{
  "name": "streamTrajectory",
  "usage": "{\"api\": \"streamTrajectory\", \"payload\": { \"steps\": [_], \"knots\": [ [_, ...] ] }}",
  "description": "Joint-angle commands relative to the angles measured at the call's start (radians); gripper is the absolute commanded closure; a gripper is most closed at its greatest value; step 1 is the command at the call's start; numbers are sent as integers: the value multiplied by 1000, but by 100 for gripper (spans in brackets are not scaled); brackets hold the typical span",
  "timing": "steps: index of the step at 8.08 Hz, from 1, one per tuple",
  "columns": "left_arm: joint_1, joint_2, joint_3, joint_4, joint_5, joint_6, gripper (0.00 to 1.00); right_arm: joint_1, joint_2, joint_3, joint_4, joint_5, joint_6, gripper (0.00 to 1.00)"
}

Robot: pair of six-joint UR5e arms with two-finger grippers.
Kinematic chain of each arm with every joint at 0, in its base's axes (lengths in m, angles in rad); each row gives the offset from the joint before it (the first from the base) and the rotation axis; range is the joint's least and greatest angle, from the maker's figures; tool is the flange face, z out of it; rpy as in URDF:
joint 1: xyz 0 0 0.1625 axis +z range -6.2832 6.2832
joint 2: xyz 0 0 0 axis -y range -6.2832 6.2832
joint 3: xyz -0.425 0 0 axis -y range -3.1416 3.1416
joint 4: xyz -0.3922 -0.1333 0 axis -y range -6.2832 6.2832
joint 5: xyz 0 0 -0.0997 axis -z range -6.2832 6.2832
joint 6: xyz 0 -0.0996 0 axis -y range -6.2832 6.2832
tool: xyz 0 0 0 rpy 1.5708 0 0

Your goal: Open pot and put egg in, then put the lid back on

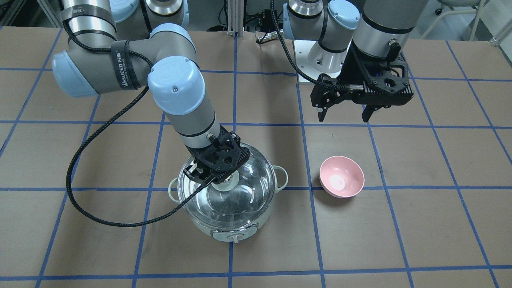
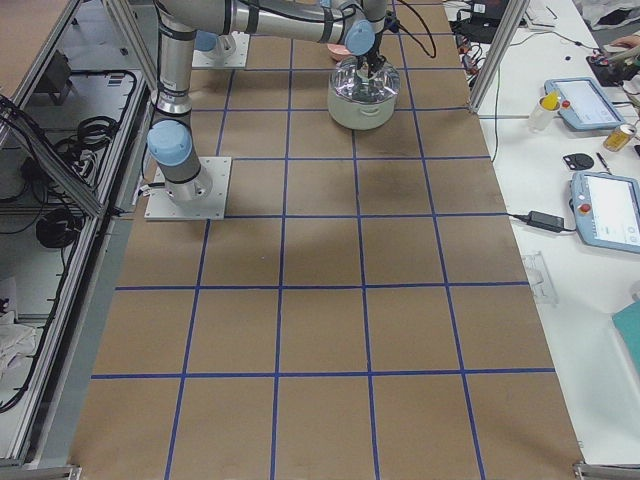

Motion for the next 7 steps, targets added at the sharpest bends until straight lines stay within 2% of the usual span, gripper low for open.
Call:
{"api": "streamTrajectory", "payload": {
  "steps": [1, 7],
  "knots": [
    [-2, 5, -1, 1, -8, 6, 0, 0, 3, -2, -1, 2, -1, 100],
    [26, 17, 1, 11, 3, 14, 0, 0, 17, -26, -1, 11, 6, 100]
  ]
}}
